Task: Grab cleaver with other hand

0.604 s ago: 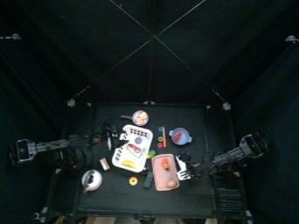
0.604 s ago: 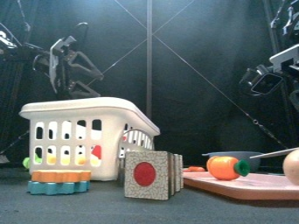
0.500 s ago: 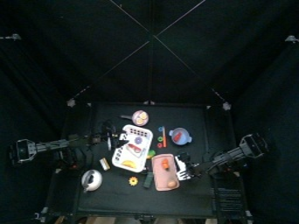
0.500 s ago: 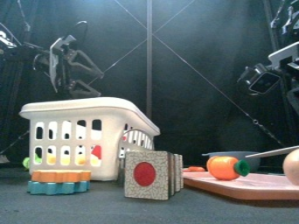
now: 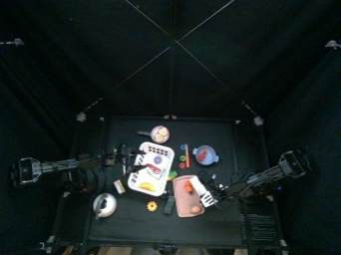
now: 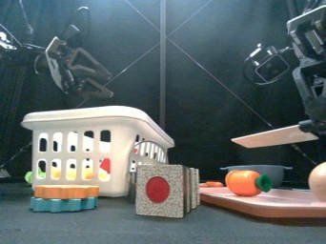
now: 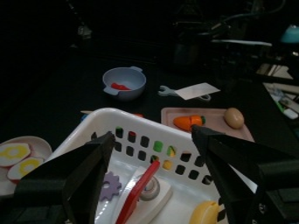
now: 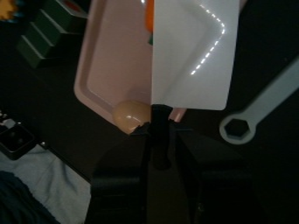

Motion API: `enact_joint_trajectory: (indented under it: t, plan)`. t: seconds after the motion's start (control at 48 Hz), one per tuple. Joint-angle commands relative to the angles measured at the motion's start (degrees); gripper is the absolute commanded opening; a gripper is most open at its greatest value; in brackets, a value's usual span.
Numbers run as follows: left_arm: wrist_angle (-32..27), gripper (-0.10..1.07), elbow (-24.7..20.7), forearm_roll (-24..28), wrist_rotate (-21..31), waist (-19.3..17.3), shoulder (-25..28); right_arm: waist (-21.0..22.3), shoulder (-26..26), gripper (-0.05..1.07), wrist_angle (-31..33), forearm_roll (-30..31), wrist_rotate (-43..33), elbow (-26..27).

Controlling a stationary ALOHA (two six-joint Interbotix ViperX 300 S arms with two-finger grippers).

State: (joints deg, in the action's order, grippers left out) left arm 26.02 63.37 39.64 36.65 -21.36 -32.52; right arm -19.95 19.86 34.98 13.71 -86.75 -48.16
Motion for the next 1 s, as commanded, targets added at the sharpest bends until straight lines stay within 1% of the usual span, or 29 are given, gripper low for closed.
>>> enact_joint_trajectory:
  t: [0.0,0.104,0.188,0.25,0.375,0.396,0.458,0.521,0.604,0.729,0.833,0.979]
  plan:
    - [0.44,1.02,-0.88,-0.09,-2.37,1.05,0.18,-0.18,1.93,0.55,-2.99,4.04,0.09,0.53]
    - [0.44,1.02,-0.79,-0.09,-6.33,2.2,0.44,0.18,2.99,0.55,-7.56,9.76,0.0,0.0]
    - [0.7,1.02,-0.79,-0.09,-9.49,3.25,0.53,0.79,3.34,0.55,-12.57,13.54,-0.09,-0.26]
    - [1.23,1.02,-0.79,-0.09,-11.95,4.39,0.53,2.2,3.43,0.55,-17.4,15.38,-0.09,-0.35]
    - [2.55,1.02,-0.53,0.0,-17.93,7.91,0.44,4.57,2.99,0.55,-26.46,15.47,-0.18,-0.97]
    - [2.72,1.02,-0.53,-0.09,-19.25,9.05,0.44,4.92,2.81,0.55,-27.95,15.47,-0.18,-1.05]
    - [2.9,1.02,-0.44,-0.09,-22.06,10.9,0.44,5.54,2.37,0.55,-31.73,15.47,-0.18,-1.23]
    - [2.9,1.02,-0.44,0.0,-25.31,12.57,0.53,6.06,1.58,0.55,-35.6,15.91,-0.09,-1.23]
    - [2.9,1.02,-0.53,-0.09,-28.74,13.89,0.62,6.42,0.18,0.55,-39.64,16.61,-0.09,-1.14]
    - [3.87,1.02,-0.88,-0.18,-32.87,15.12,1.41,6.5,-2.02,0.55,-43.68,18.37,-0.18,-0.35]
    - [6.68,1.02,-1.41,-0.7,-35.77,15.21,2.99,6.5,-3.52,0.55,-46.93,20.13,-0.26,0.88]
    - [10.63,1.02,-2.29,-0.79,-38.67,15.21,5.98,6.68,-5.1,0.55,-49.57,21.71,-0.53,2.55]
